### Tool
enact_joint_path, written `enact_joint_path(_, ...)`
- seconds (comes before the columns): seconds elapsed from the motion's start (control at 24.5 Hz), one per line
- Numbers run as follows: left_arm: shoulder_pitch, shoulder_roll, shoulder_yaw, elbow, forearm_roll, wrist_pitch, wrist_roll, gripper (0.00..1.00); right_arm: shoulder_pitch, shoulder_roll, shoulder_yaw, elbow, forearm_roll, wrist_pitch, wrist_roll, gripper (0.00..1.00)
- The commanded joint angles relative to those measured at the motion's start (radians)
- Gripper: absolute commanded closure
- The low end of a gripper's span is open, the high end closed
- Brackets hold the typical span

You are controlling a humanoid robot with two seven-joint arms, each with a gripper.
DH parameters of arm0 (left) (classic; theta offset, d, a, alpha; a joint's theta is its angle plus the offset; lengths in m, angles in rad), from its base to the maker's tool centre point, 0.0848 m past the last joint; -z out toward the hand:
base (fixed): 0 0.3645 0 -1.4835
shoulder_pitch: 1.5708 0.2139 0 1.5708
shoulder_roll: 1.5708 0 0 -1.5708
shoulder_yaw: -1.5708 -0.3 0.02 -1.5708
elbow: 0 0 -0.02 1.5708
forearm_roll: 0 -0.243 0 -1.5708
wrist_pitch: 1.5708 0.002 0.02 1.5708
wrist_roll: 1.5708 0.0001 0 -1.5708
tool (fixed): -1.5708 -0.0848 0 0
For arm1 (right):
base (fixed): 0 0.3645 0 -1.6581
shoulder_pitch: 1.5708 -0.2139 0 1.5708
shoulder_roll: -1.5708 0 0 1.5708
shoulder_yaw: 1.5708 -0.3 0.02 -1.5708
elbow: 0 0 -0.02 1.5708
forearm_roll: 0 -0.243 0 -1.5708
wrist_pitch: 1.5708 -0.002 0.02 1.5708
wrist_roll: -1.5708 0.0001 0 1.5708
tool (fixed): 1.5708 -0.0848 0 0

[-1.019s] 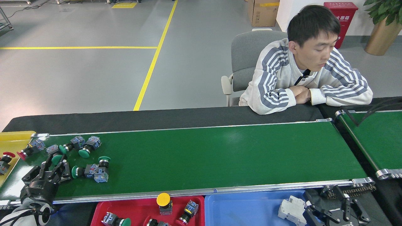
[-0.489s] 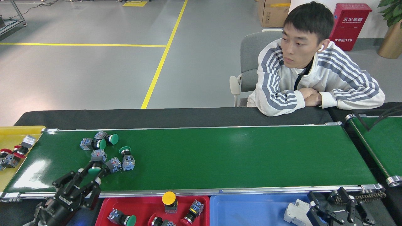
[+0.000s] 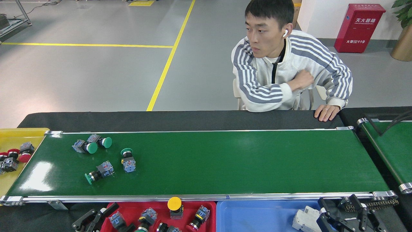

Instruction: Pick switch part from conveyor to tray

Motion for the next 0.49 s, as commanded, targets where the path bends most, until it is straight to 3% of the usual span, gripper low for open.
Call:
enact_joint_path(0.0, -0.003, -0.026, 0.080, 0.021, 0.001, 0.021, 0.004, 0.00, 0.002, 0.005, -0.005, -0.016, -0.003, -0.006, -0.001, 0.00)
enact_joint_path(0.16, -0.018, -0.032, 0.217, 0.119, -0.004, 0.164, 0.004, 0.00, 0.002, 0.005, -0.014, -0.016, -0.003, -0.006, -0.001, 0.00)
enact_joint_path(0.29, -0.018, -0.026, 0.298, 0.201, -0.005, 0.178, 0.002, 0.00, 0.002, 0.007, -0.022, -0.016, -0.003, -0.006, -0.001, 0.00)
enact_joint_path(0.45, -0.023, 0.004, 0.318, 0.286, -0.002, 0.167, 0.002, 0.00, 0.002, 0.008, -0.022, -0.016, -0.003, -0.011, -0.001, 0.00)
